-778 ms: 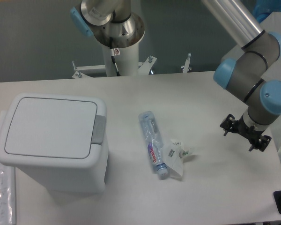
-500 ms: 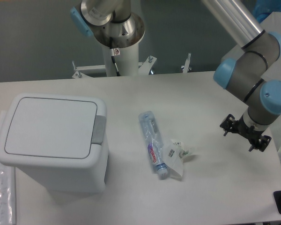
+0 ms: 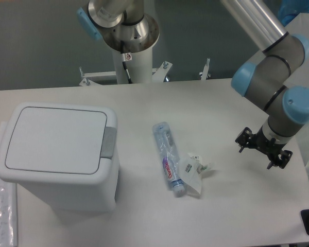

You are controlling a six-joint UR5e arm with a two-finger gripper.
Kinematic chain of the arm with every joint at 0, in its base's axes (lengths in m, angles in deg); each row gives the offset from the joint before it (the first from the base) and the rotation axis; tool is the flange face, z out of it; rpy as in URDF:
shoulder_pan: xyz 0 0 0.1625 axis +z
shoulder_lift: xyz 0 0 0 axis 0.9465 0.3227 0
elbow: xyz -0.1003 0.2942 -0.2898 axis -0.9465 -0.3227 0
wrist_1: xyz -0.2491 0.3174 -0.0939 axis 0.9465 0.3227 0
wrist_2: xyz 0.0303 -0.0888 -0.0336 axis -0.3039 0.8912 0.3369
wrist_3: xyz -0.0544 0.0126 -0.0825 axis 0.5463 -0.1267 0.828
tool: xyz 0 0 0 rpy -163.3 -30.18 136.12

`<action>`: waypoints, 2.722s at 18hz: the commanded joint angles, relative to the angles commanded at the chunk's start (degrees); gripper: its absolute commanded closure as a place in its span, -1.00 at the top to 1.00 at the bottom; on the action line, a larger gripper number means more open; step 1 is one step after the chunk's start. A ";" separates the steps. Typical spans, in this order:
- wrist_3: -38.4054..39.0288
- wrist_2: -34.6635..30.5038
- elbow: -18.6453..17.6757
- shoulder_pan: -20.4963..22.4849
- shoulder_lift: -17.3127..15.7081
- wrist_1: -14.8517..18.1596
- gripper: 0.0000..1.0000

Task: Open the trash can
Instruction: 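Move the open gripper over the bottle toward the trash can lid tab, then press the gripper finger against the grey lid tab to flip the lid open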

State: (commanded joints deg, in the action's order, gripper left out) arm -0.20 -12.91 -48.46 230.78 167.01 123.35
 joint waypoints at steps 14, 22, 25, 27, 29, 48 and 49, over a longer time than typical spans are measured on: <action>9.45 16.27 -0.53 -3.78 -8.52 0.61 1.00; 20.60 25.51 -0.88 -8.96 -12.56 0.61 1.00; 23.42 27.45 -4.21 -10.63 -15.55 0.09 1.00; 24.91 28.95 -5.53 -12.04 -16.52 0.17 1.00; 27.71 29.30 -7.03 -12.48 -19.06 0.09 1.00; 29.84 30.36 -10.37 -14.59 -20.30 -2.37 1.00; 29.84 30.36 -10.37 -14.59 -20.22 -2.37 1.00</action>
State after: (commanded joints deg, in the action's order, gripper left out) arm 29.64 17.45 -58.83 216.19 146.79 120.98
